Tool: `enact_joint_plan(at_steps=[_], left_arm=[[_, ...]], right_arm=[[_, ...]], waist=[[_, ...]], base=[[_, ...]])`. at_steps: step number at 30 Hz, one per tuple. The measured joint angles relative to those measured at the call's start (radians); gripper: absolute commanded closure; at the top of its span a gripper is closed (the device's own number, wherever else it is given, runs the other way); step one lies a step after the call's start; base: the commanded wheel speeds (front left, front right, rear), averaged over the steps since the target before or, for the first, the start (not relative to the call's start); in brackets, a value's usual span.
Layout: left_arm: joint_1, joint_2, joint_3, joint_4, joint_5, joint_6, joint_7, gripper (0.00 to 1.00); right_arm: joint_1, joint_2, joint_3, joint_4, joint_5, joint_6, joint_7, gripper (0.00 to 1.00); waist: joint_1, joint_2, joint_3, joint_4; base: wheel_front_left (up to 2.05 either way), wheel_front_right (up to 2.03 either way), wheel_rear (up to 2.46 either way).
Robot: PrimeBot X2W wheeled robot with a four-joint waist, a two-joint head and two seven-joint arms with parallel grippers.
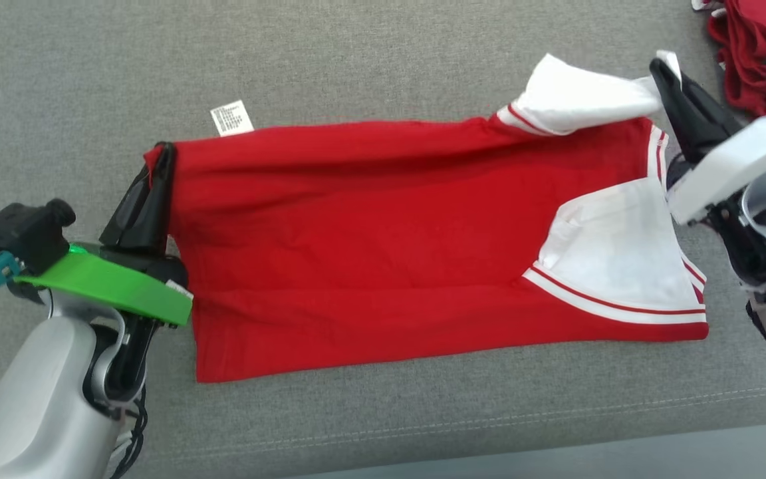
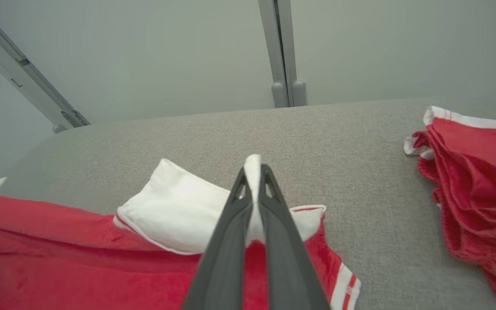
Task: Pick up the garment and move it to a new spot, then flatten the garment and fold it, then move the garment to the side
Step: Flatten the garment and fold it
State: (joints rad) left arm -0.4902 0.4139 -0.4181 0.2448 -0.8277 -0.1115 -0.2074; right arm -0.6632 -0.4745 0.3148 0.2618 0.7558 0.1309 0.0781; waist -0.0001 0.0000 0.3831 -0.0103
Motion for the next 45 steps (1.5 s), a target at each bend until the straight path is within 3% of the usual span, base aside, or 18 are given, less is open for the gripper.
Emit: enact_joint_plan(at_steps=[5, 14, 21, 38, 39, 41, 42, 43, 44, 45], left_arm=[[0.092, 0.016, 0.021, -0.073, -0.016, 0.016, -0.016, 1.00], [0.217, 0.013, 0.038, -0.121, -0.030, 0.033, -0.040, 1.00], [0.276, 0.000, 0.032, -0.092, -0.007, 0.041, -0.045, 1.00], [0.292, -0.045, 0.027, 0.061, 0.007, 0.007, -0.051, 1.00], [0.292, -0.046, 0.025, 0.065, 0.009, 0.005, -0.051, 0.90], [0.292, -0.049, 0.021, 0.072, 0.010, 0.000, -0.053, 0.53], [0.293, -0.050, 0.019, 0.073, 0.009, -0.003, -0.053, 0.00], [0.296, -0.050, 0.016, 0.073, 0.005, -0.005, -0.054, 0.00], [0.301, -0.050, 0.014, 0.072, 0.001, -0.008, -0.054, 0.00], [0.307, -0.049, 0.009, 0.068, -0.001, -0.011, -0.054, 0.00]], right_arm=[[0.178, 0.039, -0.114, -0.166, -0.050, 0.000, 0.019, 1.00], [0.418, 0.186, -0.268, -0.365, -0.145, 0.000, 0.070, 1.00], [0.495, 0.252, -0.306, -0.385, -0.180, 0.000, 0.079, 1.00], [0.517, 0.265, -0.244, -0.235, -0.223, 0.000, 0.020, 1.00], [0.517, 0.264, -0.242, -0.227, -0.222, 0.000, 0.015, 1.00], [0.516, 0.262, -0.237, -0.208, -0.222, 0.000, 0.007, 1.00], [0.516, 0.260, -0.235, -0.198, -0.222, 0.000, 0.002, 0.89], [0.516, 0.258, -0.232, -0.189, -0.221, 0.000, -0.002, 0.60], [0.516, 0.257, -0.229, -0.181, -0.221, 0.000, -0.008, 0.60], [0.516, 0.254, -0.224, -0.172, -0.221, 0.000, -0.010, 0.39]], waist=[[0.0000, 0.0000, -0.024, -0.020], [0.0000, 0.0000, -0.048, -0.035], [0.0000, 0.0000, -0.045, -0.043], [0.0000, 0.0000, -0.064, -0.048], [0.0000, 0.0000, -0.065, -0.048], [0.0000, 0.0000, -0.069, -0.048], [0.0000, 0.0000, -0.071, -0.048], [0.0000, 0.0000, -0.073, -0.048], [0.0000, 0.0000, -0.075, -0.048], [0.0000, 0.0000, -0.078, -0.048]], base=[[0.00, 0.00, 0.00], [0.00, 0.00, 0.00], [0.00, 0.00, 0.00], [0.00, 0.00, 0.00], [0.00, 0.00, 0.00], [0.00, 0.00, 0.00], [0.00, 0.00, 0.00], [0.00, 0.00, 0.00], [0.00, 0.00, 0.00], [0.00, 0.00, 0.00]])
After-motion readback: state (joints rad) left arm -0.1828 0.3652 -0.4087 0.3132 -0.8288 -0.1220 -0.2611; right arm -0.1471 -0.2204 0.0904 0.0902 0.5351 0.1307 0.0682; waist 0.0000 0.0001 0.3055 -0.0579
